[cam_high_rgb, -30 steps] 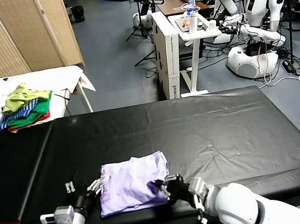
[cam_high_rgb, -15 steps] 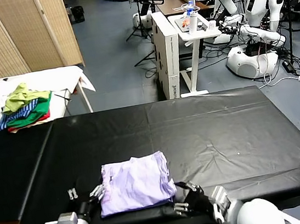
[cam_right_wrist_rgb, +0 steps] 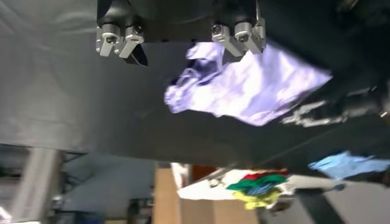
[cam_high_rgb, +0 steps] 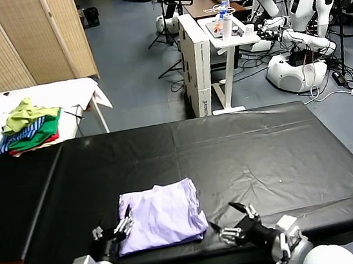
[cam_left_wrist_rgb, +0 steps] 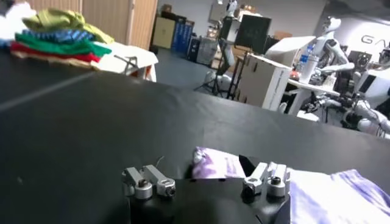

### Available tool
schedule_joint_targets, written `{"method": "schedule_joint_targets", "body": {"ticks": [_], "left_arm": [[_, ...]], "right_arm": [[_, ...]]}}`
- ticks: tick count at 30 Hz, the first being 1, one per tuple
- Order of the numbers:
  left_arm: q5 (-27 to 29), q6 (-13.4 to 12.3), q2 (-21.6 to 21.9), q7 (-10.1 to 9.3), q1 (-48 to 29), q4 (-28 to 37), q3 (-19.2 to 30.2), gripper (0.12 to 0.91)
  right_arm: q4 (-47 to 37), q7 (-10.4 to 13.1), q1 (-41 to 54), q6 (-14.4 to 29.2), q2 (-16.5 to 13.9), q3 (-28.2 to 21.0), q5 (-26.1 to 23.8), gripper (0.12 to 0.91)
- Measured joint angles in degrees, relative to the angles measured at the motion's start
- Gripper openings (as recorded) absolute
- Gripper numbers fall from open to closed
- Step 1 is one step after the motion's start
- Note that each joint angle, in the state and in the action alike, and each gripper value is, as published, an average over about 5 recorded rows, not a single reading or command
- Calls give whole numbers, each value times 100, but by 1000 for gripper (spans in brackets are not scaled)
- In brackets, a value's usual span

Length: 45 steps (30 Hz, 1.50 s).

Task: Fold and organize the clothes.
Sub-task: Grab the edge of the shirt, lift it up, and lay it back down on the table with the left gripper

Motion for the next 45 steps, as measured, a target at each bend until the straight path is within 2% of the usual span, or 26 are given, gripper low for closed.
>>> {"method": "schedule_joint_targets", "body": {"ticks": [8, 12, 15, 23, 25, 30, 35, 39, 45], "left_arm": [[-158, -124, -303, 94, 84, 154, -3, 902], [-263, -210, -358, 155, 148, 163, -9, 829], [-402, -251, -358, 204, 163, 179, -12, 713], [-715, -238, -357, 229, 136, 180, -38, 248], [-642, -236, -357, 228, 133, 169, -45, 188], [-187, -240, -245, 230, 145, 84, -137, 169], [264, -248, 148, 222, 189, -61, -371, 168], [445, -271, 648, 202, 277, -194, -653, 168], [468, -368, 1635, 196, 539, -372, -1321, 168]], "right_arm": [[7, 6, -34, 5, 65, 156, 16, 907], [6, 8, -38, 5, 74, 189, 20, 907], [-3, 8, -31, 8, 85, 197, 21, 907], [-33, 53, -20, 33, 150, 233, 11, 907], [-42, 77, -19, 34, 168, 251, 11, 907], [-115, 107, 21, 40, 208, 327, 11, 907], [-260, 149, 163, 43, 291, 350, 13, 907], [-414, 183, 307, 47, 352, 337, 14, 907], [-637, 204, 493, 63, 445, 301, 14, 907]]}}
